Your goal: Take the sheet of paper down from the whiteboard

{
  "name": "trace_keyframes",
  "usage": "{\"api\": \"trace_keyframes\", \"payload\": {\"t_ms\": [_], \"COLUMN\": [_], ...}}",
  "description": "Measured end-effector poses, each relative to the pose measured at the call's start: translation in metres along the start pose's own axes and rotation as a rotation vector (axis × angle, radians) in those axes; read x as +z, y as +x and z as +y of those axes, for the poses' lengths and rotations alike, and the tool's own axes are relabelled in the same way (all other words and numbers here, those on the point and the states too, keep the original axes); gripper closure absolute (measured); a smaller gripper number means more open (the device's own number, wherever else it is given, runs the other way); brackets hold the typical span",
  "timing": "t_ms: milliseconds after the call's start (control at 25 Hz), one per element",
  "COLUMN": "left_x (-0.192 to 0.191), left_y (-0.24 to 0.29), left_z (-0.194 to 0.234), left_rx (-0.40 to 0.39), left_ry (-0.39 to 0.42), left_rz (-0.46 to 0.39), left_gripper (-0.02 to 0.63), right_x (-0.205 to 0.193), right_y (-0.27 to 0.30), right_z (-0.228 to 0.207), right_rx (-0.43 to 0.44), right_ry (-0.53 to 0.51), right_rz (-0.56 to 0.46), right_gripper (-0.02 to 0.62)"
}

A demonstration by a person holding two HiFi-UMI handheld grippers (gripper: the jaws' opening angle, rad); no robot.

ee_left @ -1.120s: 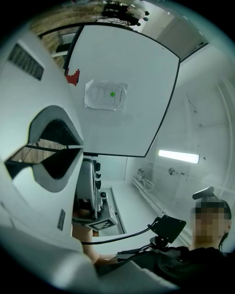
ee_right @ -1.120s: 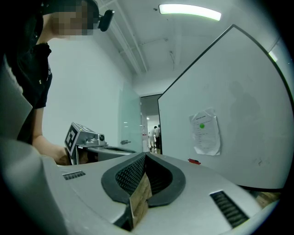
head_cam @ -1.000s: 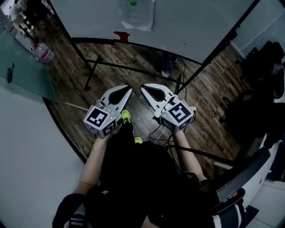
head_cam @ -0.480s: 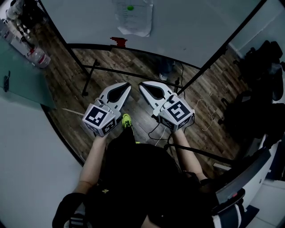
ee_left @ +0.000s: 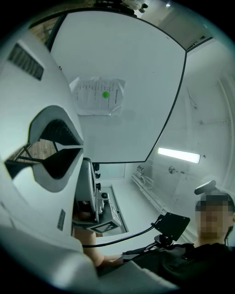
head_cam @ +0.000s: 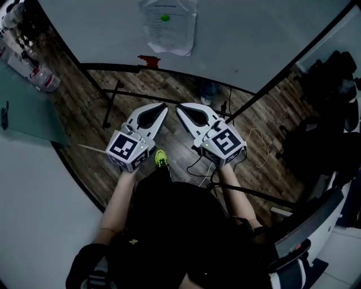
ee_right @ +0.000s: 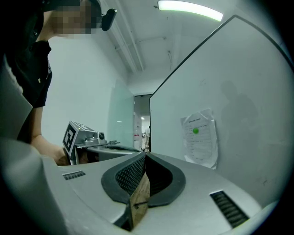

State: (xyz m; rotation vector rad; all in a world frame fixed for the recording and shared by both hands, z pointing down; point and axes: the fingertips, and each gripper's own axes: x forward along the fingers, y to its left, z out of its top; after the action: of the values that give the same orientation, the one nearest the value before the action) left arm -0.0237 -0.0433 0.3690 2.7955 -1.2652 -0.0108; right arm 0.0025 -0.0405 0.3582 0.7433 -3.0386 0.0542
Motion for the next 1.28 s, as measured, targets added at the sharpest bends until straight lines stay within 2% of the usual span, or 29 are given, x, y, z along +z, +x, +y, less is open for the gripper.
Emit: {"api": "trace_keyframes", "payload": {"t_ms": [200, 600, 1000, 1280], "left_x": [0.001, 0.006, 0.014, 0.025], "left_y": [0.012, 0.033, 0.06, 0.074], "left_z": [0.03, 0.092, 0.148, 0.165], "left_rx": [-0.021, -0.03, -0.06, -0.083], "left_ry": [0.02, -0.008, 0.026, 0.071], "left_rz": [0.007, 0.011, 0.008, -0.012], "left_gripper": [0.572, 0.572, 0.572, 0.573], "right_x": [0.001, -0.001, 0.005, 0.014], "right_y": [0.029, 0.085, 0.129, 0.145], "right_z": [-0.016, -0.054, -0.088, -0.105], "right_rx": [-0.014, -0.075, -0.129, -0.156], "right_ry": [-0.01, -0.034, -0.053, -0.117], "right_rz": [0.011, 0.047, 0.046, 0.07], "right_gripper": [0.589, 0.589, 0.589, 0.589]}}
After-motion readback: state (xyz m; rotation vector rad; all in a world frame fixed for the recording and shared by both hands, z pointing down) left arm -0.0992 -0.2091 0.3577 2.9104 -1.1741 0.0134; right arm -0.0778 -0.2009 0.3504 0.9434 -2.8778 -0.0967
